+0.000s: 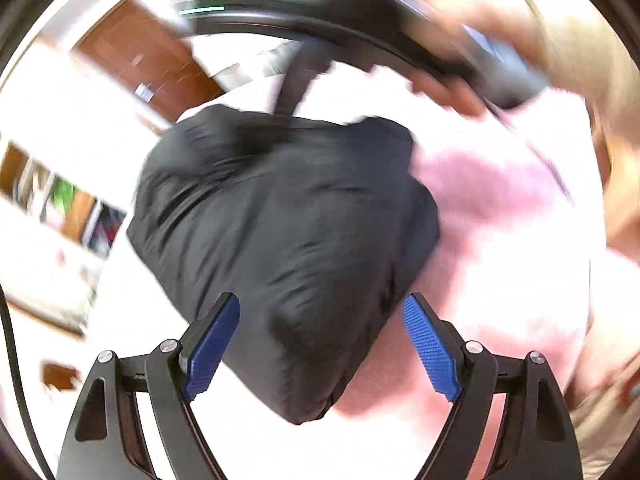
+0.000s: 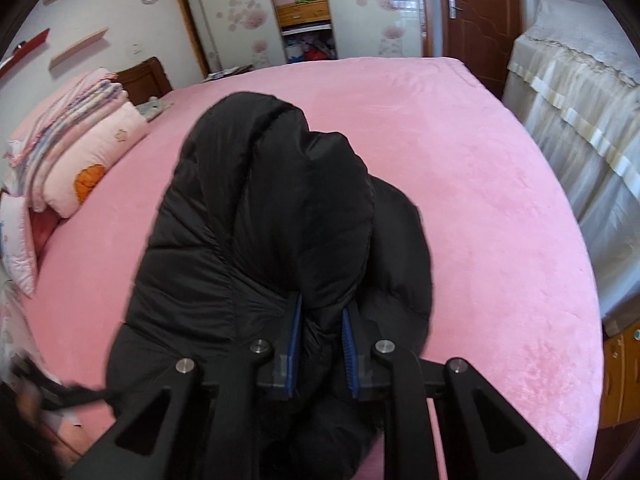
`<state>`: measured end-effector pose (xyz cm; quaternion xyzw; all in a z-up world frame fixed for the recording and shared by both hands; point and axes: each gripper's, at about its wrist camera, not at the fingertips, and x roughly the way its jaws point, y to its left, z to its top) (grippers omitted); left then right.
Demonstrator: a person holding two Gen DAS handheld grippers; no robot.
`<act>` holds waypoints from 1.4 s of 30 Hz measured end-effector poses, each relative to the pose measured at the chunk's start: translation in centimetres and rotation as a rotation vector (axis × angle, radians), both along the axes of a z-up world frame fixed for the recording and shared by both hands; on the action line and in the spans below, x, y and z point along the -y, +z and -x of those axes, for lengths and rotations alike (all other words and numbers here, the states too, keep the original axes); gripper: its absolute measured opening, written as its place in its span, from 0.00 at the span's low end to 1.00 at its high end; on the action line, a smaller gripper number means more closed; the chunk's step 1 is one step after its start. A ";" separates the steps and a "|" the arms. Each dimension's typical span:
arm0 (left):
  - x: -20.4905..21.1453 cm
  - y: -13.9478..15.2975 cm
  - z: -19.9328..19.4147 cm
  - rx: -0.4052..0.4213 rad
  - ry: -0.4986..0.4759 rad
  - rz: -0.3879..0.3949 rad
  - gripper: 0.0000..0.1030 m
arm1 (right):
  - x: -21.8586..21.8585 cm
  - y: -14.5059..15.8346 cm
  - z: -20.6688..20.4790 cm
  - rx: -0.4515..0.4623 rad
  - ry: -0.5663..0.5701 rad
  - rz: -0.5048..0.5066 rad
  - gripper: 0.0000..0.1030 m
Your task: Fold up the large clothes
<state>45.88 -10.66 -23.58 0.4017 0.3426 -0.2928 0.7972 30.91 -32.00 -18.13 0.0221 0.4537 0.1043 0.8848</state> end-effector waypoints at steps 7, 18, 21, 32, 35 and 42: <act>-2.7 -0.5 -3.6 -0.161 0.394 0.399 0.81 | 2.1 -3.8 1.2 -0.056 -0.088 -0.025 0.17; -1.7 -3.0 2.3 -0.242 0.452 0.413 0.78 | 3.5 1.5 5.7 0.014 -0.161 -0.180 0.48; -0.2 -3.6 1.0 -0.248 0.454 0.420 0.78 | 2.7 3.2 7.6 0.026 -0.123 -0.243 0.60; 3.2 -2.1 4.0 -0.212 0.438 0.391 0.79 | -2.5 -2.2 6.8 -0.130 -0.022 -0.137 0.24; 2.3 -1.7 2.6 -0.184 0.461 0.395 0.79 | -1.7 -3.9 6.5 -0.127 -0.089 -0.128 0.21; 1.0 -5.4 1.9 -0.286 0.524 0.465 0.86 | 0.9 -8.0 7.1 -0.168 -0.174 -0.273 0.21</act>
